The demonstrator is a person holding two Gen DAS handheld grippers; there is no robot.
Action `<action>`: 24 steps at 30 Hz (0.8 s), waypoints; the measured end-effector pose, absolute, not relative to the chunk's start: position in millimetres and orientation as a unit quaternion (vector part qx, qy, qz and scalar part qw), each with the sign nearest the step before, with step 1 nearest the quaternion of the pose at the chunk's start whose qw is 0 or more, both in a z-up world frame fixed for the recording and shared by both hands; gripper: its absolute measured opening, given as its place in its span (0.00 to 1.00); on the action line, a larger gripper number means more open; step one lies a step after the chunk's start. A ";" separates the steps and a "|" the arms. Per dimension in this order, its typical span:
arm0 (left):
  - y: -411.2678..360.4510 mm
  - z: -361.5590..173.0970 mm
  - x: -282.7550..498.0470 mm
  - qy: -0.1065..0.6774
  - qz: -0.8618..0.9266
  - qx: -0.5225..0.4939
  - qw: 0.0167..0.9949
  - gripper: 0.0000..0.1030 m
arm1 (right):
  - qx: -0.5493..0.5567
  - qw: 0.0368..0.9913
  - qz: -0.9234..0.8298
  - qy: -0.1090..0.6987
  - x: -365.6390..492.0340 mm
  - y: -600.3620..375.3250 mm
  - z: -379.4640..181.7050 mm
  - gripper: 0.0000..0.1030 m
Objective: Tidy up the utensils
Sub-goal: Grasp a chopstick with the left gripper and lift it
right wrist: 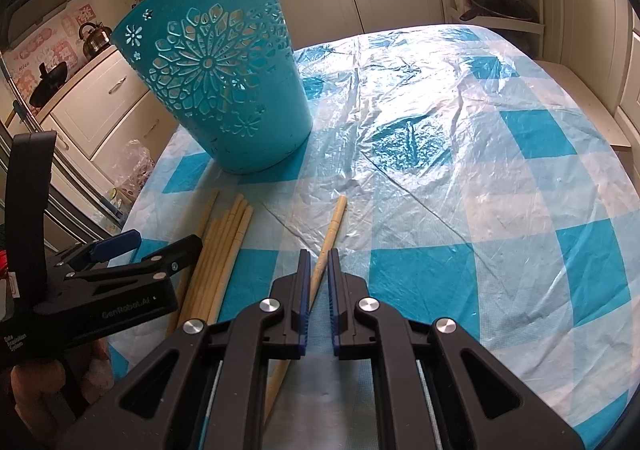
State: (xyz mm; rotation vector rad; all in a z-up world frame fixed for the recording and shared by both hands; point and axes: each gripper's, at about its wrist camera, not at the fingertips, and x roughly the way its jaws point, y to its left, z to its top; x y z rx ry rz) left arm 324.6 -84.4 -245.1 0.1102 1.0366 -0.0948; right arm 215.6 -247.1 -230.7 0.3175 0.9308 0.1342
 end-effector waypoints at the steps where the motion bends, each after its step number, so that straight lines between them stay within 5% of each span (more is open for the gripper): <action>1: -84.6 -245.0 326.2 0.495 -0.046 0.054 0.866 0.82 | 0.152 0.879 0.064 0.447 215.6 -247.1 -230.7 0.09; 11: -98.9 -239.6 344.1 0.500 -0.083 0.059 0.860 0.44 | 0.155 0.879 0.064 0.447 217.0 -247.6 -231.1 0.09; 15: -111.9 -237.8 341.6 0.507 -0.115 0.078 0.851 0.07 | 0.155 0.878 0.065 0.447 218.1 -247.3 -231.1 0.09; 24: -107.6 -234.5 332.5 0.517 -0.122 0.081 0.843 0.05 | 0.156 0.879 0.066 0.445 218.7 -246.0 -231.4 0.09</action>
